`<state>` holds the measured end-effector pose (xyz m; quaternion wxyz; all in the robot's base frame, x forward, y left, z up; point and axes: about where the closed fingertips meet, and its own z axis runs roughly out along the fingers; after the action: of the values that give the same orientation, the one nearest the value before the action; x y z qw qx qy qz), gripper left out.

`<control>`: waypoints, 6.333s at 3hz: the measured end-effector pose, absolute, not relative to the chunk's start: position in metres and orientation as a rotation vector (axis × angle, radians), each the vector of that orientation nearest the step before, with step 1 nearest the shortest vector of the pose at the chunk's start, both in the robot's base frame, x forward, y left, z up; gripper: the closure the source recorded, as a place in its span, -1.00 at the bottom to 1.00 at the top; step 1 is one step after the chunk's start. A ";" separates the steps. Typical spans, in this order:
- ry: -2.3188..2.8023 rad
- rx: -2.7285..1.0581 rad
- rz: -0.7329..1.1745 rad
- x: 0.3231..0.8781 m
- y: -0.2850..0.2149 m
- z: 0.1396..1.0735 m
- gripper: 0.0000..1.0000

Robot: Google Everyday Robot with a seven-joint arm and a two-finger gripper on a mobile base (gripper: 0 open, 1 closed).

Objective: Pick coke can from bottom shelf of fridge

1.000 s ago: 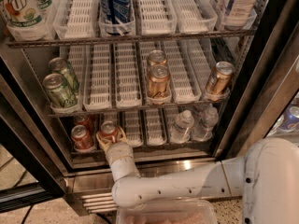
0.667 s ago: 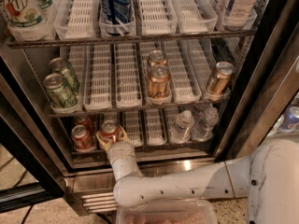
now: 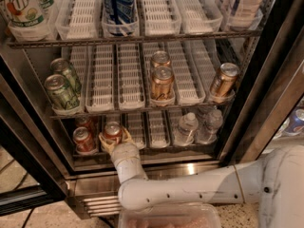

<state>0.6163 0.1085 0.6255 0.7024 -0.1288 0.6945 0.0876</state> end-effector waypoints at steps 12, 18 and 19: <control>1.671 -0.408 0.565 0.504 0.068 0.667 1.00; 1.708 -0.370 0.830 0.534 0.037 0.691 1.00; 1.708 -0.370 0.830 0.534 0.037 0.691 1.00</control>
Offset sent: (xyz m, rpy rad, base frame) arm -0.0295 -0.0010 0.0681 0.0606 0.0901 0.2607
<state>0.5342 0.0371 0.6906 0.5673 -0.1573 0.7270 0.3534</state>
